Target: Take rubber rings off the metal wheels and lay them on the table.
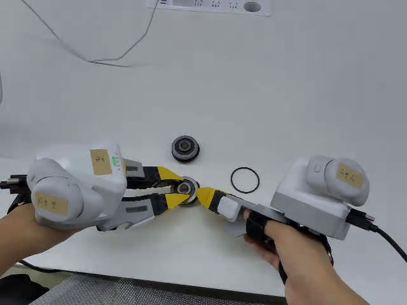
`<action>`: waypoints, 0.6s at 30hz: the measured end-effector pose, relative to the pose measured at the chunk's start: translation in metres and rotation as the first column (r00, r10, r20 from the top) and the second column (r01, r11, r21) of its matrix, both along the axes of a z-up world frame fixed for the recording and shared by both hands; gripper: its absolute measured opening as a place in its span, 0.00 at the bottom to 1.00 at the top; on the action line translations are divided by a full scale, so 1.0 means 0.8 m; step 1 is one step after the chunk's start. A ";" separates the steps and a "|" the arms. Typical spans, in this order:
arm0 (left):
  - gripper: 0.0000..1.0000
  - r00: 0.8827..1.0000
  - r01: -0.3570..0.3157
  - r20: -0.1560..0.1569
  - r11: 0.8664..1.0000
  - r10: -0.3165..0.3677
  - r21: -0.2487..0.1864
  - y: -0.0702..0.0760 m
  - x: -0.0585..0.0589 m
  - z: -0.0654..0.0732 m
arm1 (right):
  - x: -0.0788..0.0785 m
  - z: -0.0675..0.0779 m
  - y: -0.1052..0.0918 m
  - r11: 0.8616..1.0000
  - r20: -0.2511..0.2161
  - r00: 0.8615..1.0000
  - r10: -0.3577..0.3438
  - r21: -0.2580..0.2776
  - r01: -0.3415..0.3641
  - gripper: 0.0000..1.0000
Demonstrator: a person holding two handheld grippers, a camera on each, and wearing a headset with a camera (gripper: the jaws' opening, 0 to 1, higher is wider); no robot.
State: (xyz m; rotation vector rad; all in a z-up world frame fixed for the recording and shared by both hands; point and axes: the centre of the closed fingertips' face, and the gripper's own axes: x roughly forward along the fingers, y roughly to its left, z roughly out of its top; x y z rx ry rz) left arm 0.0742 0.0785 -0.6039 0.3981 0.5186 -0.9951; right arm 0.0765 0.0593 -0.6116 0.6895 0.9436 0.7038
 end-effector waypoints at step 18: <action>0.13 1.000 -0.005 0.002 1.000 0.005 0.004 -0.003 -0.003 0.005 | -0.001 0.005 0.002 1.000 -0.037 0.999 -0.019 0.017 0.020 0.00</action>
